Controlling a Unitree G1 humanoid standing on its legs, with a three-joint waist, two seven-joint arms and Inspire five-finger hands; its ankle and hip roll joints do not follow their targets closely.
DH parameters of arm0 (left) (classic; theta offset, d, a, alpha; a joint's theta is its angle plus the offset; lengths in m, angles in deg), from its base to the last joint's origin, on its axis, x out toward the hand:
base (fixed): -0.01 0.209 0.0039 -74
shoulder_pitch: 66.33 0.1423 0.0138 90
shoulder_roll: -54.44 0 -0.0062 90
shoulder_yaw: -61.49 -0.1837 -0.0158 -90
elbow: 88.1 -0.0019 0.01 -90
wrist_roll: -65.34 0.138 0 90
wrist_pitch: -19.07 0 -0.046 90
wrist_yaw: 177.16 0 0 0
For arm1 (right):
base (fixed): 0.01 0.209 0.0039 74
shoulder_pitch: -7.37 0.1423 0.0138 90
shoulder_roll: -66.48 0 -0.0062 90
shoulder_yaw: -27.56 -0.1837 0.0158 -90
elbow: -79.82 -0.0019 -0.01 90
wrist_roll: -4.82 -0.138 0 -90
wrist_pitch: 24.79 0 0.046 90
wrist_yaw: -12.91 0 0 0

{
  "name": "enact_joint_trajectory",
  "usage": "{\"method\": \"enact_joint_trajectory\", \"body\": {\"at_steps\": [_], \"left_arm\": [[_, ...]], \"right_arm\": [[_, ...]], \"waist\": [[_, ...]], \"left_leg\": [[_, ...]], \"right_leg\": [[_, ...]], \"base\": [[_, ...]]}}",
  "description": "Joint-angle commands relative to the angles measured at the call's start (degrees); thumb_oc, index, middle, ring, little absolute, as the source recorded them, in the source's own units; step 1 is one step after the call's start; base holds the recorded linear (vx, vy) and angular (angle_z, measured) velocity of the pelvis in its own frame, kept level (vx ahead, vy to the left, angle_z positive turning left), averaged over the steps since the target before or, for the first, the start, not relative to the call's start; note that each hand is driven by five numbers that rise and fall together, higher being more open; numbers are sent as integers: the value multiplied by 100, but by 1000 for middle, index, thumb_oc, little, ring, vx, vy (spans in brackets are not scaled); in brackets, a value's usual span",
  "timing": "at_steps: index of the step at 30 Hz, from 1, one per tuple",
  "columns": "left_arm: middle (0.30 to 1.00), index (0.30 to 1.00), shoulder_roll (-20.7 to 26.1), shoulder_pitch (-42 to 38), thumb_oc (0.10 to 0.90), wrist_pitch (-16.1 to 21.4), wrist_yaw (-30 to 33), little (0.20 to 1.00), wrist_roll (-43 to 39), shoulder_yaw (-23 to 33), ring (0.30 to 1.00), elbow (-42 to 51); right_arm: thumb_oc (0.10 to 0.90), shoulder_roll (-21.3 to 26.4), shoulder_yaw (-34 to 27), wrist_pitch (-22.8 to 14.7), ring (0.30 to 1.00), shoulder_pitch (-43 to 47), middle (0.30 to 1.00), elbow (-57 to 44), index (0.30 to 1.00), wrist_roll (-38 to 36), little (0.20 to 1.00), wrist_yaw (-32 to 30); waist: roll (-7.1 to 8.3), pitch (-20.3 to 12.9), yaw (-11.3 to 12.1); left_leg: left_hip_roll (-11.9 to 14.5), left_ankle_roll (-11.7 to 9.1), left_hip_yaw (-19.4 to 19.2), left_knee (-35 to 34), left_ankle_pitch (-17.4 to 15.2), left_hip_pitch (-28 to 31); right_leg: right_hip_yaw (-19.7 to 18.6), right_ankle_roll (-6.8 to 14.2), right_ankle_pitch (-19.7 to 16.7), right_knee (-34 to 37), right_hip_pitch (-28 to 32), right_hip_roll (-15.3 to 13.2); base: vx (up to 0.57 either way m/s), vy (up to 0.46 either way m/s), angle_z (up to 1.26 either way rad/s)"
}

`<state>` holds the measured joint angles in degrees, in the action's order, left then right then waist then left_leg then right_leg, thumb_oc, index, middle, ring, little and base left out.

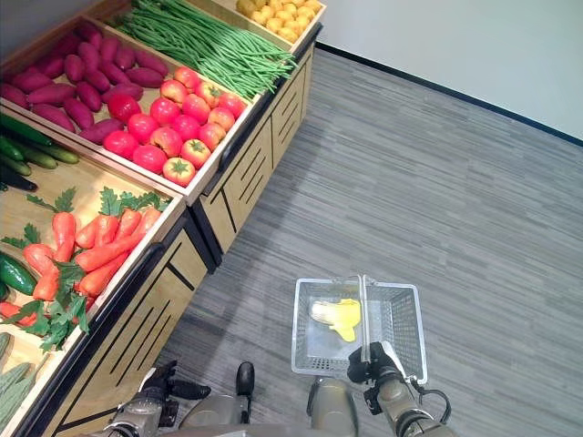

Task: Get the vegetables into the basket

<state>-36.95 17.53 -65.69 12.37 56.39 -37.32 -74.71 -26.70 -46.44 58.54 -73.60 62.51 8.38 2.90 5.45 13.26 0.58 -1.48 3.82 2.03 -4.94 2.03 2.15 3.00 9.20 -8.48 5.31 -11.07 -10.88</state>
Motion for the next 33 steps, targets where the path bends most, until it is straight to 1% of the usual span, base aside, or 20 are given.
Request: {"method": "enact_joint_trajectory", "body": {"at_steps": [1, 4, 7, 8, 10, 11, 13, 15, 16, 17, 18, 19, 20, 21, 22, 24, 25, 26, 29, 33], "left_arm": [[1000, 1000, 40, 6, 900, 123, -2, 1000, 12, 118, 1000, 98], [1000, 1000, 4, 105, 900, 96, -54, 1000, 74, 166, 1000, 19], [1000, 1000, 4, 174, 900, 92, -77, 1000, 29, 178, 1000, 63], [1000, 1000, -3, 178, 900, 97, -78, 1000, 32, 148, 1000, 50], [1000, 1000, 0, 164, 900, 98, -95, 1000, 39, 132, 1000, 49], [1000, 1000, 2, 164, 900, 107, -61, 1000, -71, 168, 1000, 91], [1000, 1000, -12, 138, 900, 117, -46, 1000, -145, 164, 1000, 129], [1000, 1000, -50, 18, 900, 131, -29, 1000, -186, 82, 1000, 191], [1000, 1000, -51, 17, 900, 131, -29, 1000, -186, 82, 1000, 191], [1000, 1000, -38, -28, 900, 112, -45, 1000, -115, 38, 1000, 192], [1000, 1000, -26, -55, 900, 104, -26, 1000, -78, 16, 1000, 199], [1000, 1000, -35, -73, 900, 92, -7, 1000, -38, -19, 1000, 206], [1000, 1000, -36, -73, 900, 92, -7, 1000, -37, -19, 1000, 206], [1000, 1000, -47, -95, 900, 88, 12, 1000, 16, -47, 1000, 205], [1000, 1000, -46, -95, 900, 83, 18, 1000, 54, -61, 1000, 196], [1000, 1000, -46, -94, 900, 83, 18, 1000, 54, -61, 1000, 196], [1000, 1000, -43, -69, 900, 87, 1, 1000, 44, -72, 1000, 197], [1000, 1000, -25, -43, 900, 84, -22, 1000, 36, -46, 1000, 202], [1000, 1000, 20, 13, 900, 47, -26, 1000, 103, 25, 1000, 96], [1000, 1000, 85, 32, 900, 47, -60, 1000, 193, 40, 1000, 43]], "right_arm": [[400, 395, -10, 166, 300, -312, 300, 126, 300, 114, 300, -17], [400, 428, -44, 181, 300, -403, 300, 206, 300, 193, 300, 20], [400, 509, -7, 144, 300, -422, 300, 155, 300, 250, 300, 38], [400, 583, -24, 107, 300, -411, 300, 152, 300, 197, 300, 10], [400, 606, -23, 81, 300, -415, 300, 131, 300, 161, 300, -2], [400, 678, -5, 42, 300, -402, 300, 89, 300, 114, 300, -28], [400, 706, -1, 43, 300, -396, 300, 98, 300, 107, 300, -36], [400, 801, -115, 55, 300, -404, 300, 116, 300, 47, 300, -93], [400, 801, -116, 55, 300, -403, 300, 117, 300, 47, 300, -93], [400, 803, -165, 67, 300, -441, 300, 76, 300, -1, 300, -95], [400, 802, -180, 80, 300, -451, 300, 60, 300, -34, 300, -107], [400, 806, -208, 94, 300, -452, 300, 94, 300, -67, 300, -105], [400, 807, -208, 94, 300, -451, 300, 95, 300, -67, 300, -104], [400, 799, -219, 128, 300, -457, 300, 149, 300, -68, 300, -103], [400, 786, -201, 137, 300, -459, 300, 165, 300, -29, 300, -93], [400, 786, -201, 137, 300, -460, 300, 165, 300, -29, 300, -93], [400, 780, -186, 141, 300, -458, 300, 192, 300, -8, 300, -96], [400, 762, -200, 144, 300, -465, 300, 187, 300, -4, 300, -82], [400, 681, -193, 163, 300, -469, 300, 177, 300, 39, 300, -69], [400, 499, -109, 187, 300, -442, 300, 173, 300, 71, 300, 2]], "waist": [[-24, 222, -59], [-33, 102, -32], [-115, 12, -46], [-151, 8, -41], [-159, 8, -55], [-167, 41, -36], [-187, 69, -34], [-193, 201, -74], [-195, 201, -79], [-208, 214, -149], [-219, 213, -168], [-250, 208, -175], [-248, 204, -176], [-341, 164, -161], [-368, 135, -153], [-366, 136, -154], [-380, 132, -109], [-375, 126, -101], [-279, 100, -47], [-113, 90, 43]], "left_leg": [[198, -400, 78, 773, -847, 127], [273, -498, 191, 737, -889, 255], [559, -670, 425, 637, -767, 292], [749, -785, 593, 675, -659, 215], [809, -822, 659, 732, -633, 140], [874, -879, 701, 983, -580, -10], [878, -913, 672, 1152, -516, -145], [927, -925, 29, 1549, -312, -527], [926, -925, 35, 1564, -319, -538], [1023, -897, -594, 1507, -265, -631], [1037, -861, -901, 1338, -266, -699], [1012, -843, -1053, 1190, -237, -739], [1007, -841, -1054, 1180, -230, -738], [897, -827, -1156, 855, -84, -818], [847, -800, -1198, 713, -33, -822], [843, -799, -1199, 698, -26, -812], [779, -796, -1191, 685, 84, -949], [772, -776, -1246, 686, 46, -907], [660, -657, -1207, 613, -54, -824], [517, -497, -1294, 544, -157, -763]], "right_leg": [[-280, 224, -327, -836, -164, 20], [-123, 156, -142, -840, 19, 62], [47, -21, 136, -974, 95, 246], [175, -119, 329, -1095, 92, 355], [235, -156, 401, -1145, 79, 390], [326, -255, 514, -1203, 103, 449], [418, -301, 559, -1190, 150, 446], [754, -385, 648, -1156, 341, 302], [759, -385, 648, -1155, 340, 302], [948, -402, 699, -1096, 467, 255], [1039, -378, 706, -1051, 518, 232], [1098, -359, 707, -1026, 532, 221], [1098, -357, 705, -1025, 529, 218], [1200, -316, 686, -946, 559, 225], [1234, -295, 696, -923, 592, 233], [1235, -293, 697, -921, 596, 230], [1241, -273, 736, -939, 645, 211], [1220, -273, 782, -966, 689, 210], [1094, -191, 785, -1050, 786, 137], [944, -38, 619, -1037, 836, -25]], "base": [[255, -168, 76], [206, -198, 65], [177, -323, 50], [108, -333, 57], [70, -283, 55], [76, -320, 48], [32, -199, 40], [-13, -138, 41], [15, -111, 96], [25, -81, 118], [38, -81, 100], [22, -17, 74], [52, 36, 76], [87, 61, 66], [87, 60, 34], [69, 54, 13], [137, 132, 11], [191, 197, 2], [164, 204, -13], [113, 202, -13]]}}
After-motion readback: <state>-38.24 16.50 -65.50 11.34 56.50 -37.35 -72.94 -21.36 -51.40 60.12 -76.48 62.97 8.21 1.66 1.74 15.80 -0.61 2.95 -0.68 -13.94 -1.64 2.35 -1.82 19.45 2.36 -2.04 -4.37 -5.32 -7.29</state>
